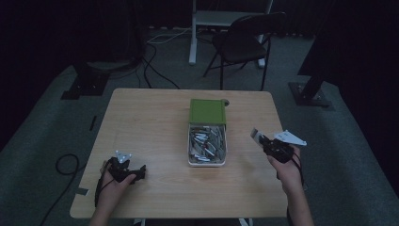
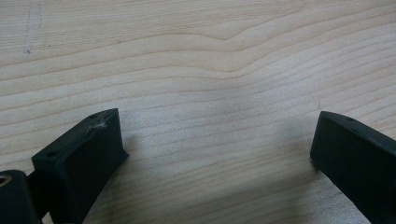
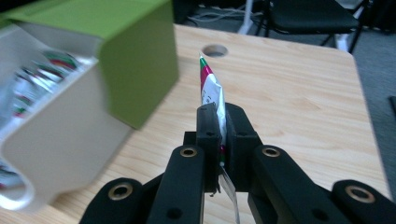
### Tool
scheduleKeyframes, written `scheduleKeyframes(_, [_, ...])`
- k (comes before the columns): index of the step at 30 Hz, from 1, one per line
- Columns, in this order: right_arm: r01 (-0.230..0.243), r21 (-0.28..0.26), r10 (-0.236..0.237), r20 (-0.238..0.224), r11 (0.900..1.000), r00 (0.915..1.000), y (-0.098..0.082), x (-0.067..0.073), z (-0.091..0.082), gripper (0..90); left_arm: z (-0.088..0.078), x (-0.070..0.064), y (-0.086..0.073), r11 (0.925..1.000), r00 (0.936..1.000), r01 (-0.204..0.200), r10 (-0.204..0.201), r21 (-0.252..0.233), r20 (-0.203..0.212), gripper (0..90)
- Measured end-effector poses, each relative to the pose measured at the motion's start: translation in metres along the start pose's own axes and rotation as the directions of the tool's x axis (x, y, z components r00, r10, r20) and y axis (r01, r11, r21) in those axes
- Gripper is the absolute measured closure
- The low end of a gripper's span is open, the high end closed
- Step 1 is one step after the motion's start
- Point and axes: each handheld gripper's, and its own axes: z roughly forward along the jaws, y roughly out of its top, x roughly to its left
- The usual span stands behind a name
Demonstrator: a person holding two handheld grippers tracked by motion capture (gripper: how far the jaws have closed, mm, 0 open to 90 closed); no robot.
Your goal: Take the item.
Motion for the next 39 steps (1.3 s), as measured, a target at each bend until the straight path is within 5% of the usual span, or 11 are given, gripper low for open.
scheduleKeyframes(8, [-0.024,0.049,0.021,0.064,0.999,0.9977,-0.025,-0.02,0.009,86.0,0.0,0.0,0.0,1.0,1.0,0.0,0.0,0.0,0.0,3.2])
scheduleKeyframes(19, [0.0,0.092,-0.012,0.131,0.996,0.9913,-0.041,-0.026,0.018,85.8,0.0,0.0,0.0,1.0,1.0,-0.001,0.001,0.0,0.0,3.2])
scheduleKeyframes(30, [0.0,0.124,-0.015,0.12,0.992,0.9927,-0.061,-0.022,0.023,85.0,0.0,0.0,0.0,1.0,1.0,-0.001,0.001,0.0,0.0,3.2])
scheduleKeyframes(39, [0.0,0.146,-0.008,0.056,0.989,0.9984,-0.069,-0.012,0.02,75.8,0.0,0.0,0.0,1.0,1.0,0.0,0.0,0.001,0.0,3.2])
